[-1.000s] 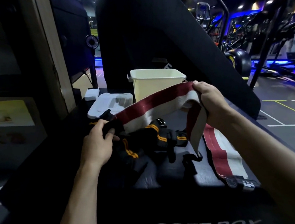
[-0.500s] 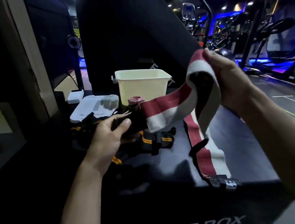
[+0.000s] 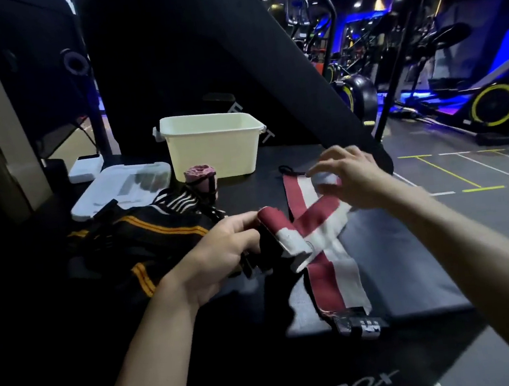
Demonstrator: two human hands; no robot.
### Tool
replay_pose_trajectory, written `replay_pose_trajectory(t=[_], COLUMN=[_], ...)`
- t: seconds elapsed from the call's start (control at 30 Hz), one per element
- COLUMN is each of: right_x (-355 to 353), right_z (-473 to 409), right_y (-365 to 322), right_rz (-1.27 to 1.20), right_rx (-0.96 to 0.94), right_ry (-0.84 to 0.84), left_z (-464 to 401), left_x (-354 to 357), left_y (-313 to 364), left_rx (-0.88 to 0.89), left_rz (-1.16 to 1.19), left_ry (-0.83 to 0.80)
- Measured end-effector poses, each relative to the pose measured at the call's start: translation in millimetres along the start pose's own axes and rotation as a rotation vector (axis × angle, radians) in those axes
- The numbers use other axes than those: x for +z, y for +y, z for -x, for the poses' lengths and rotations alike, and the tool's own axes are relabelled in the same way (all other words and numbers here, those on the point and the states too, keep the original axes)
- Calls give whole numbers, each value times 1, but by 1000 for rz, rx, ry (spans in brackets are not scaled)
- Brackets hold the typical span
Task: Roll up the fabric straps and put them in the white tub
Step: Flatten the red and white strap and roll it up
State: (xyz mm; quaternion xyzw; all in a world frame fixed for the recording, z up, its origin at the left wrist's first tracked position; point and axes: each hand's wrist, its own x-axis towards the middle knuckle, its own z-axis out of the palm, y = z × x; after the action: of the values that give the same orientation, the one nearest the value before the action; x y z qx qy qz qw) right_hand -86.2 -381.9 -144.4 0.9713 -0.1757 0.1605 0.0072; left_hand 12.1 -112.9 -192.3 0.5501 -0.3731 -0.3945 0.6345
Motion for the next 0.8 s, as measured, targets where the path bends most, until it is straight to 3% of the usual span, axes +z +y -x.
replay_pose_trajectory(t=[0.13, 0.27, 0.33, 0.5, 0.63, 0.8], right_x=[17, 20, 28, 60, 77, 69], right_z=[16, 39, 44, 29, 10, -28], right_y=[33, 39, 34, 27, 20, 24], right_rz=[-178, -408, -578, -1036, -1060, -1092], right_rx=[394, 683, 785, 921, 943, 737], right_ry=[0, -325, -395, -206, 45, 176], left_z=[-6, -9, -11, -18, -20, -29], left_x=[2, 7, 11, 15, 15, 10], left_y=[-2, 1, 2, 5, 5, 4], left_rx=[-11, 41, 55, 52, 101, 157], left_rz=[46, 68, 94, 187, 248, 343], left_ry=[48, 49, 42, 17, -9, -65])
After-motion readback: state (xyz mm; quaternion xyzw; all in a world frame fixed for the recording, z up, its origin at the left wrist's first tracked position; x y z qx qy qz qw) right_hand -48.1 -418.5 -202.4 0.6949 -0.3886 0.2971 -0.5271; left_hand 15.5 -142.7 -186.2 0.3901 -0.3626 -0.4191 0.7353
